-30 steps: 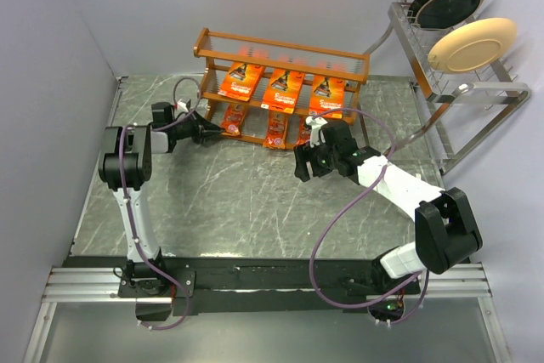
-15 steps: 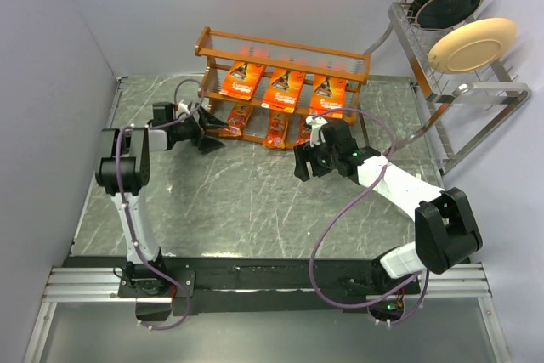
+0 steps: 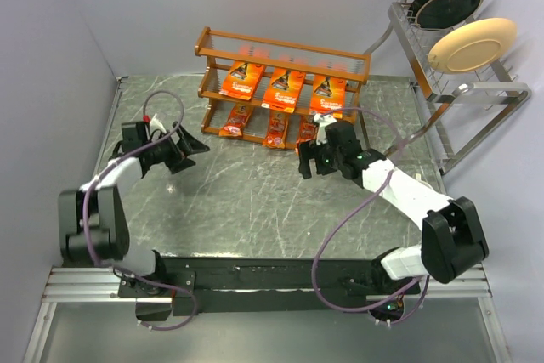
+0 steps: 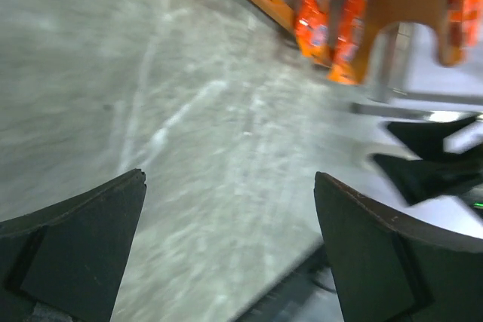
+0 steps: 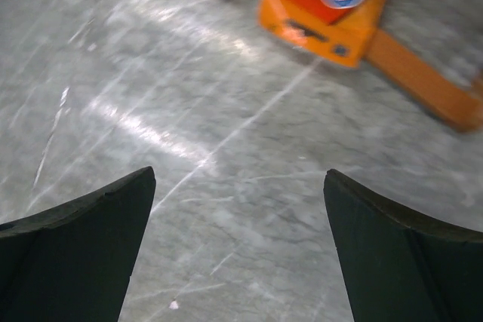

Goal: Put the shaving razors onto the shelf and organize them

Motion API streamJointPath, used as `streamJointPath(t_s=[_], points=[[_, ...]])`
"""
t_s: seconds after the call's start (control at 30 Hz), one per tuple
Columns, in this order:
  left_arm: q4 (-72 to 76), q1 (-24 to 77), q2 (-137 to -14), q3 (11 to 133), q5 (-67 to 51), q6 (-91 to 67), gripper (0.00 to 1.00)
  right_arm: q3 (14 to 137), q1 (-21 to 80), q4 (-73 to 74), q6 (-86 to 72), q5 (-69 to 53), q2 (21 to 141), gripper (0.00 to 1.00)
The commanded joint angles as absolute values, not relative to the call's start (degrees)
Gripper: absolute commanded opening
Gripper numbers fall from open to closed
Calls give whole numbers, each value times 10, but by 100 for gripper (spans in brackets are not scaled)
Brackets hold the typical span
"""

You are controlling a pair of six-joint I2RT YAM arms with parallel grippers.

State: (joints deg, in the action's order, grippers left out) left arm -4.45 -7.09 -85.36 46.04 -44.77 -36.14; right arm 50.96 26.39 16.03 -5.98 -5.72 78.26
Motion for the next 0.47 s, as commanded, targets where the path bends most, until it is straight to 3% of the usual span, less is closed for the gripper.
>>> streamJointPath(t_s=[0.0, 0.17, 0.43], points=[[-133, -73, -748, 470, -286, -241, 99, 545, 265, 202, -82, 102, 746, 100], [-162, -76, -709, 509, -222, -221, 99, 553, 265, 271, -56, 120, 681, 100], [-141, -79, -687, 519, -173, -207, 100, 465, 231, 306, -66, 62, 527, 100]])
